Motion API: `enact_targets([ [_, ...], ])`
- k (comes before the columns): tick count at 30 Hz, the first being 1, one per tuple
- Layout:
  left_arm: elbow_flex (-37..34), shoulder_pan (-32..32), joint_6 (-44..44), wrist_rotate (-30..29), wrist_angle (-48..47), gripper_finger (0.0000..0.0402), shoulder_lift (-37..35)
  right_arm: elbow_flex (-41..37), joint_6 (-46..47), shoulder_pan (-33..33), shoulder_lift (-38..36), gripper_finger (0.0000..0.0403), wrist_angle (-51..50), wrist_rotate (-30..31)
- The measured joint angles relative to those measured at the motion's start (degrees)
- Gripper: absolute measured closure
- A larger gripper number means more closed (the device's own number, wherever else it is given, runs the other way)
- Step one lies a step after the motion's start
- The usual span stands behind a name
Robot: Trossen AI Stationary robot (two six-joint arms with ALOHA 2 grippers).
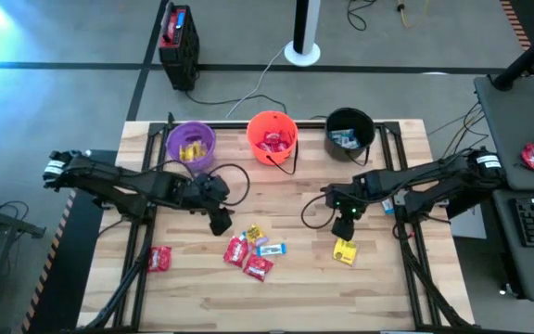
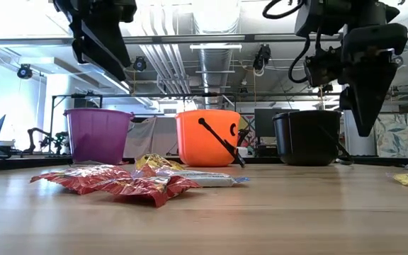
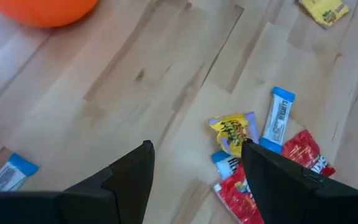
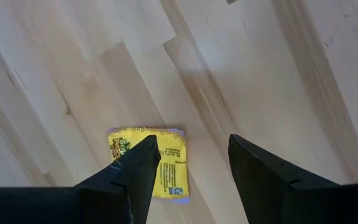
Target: Sort candy by brand, put in halloween buckets
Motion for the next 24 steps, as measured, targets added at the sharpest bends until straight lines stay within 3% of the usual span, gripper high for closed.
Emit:
enact_targets([
  [24,0.02,-0.74,0.43,0.02,1.28,0.0177,1.40,0.00,0.94,0.00,0.13,0.0216,1.89,1.45],
])
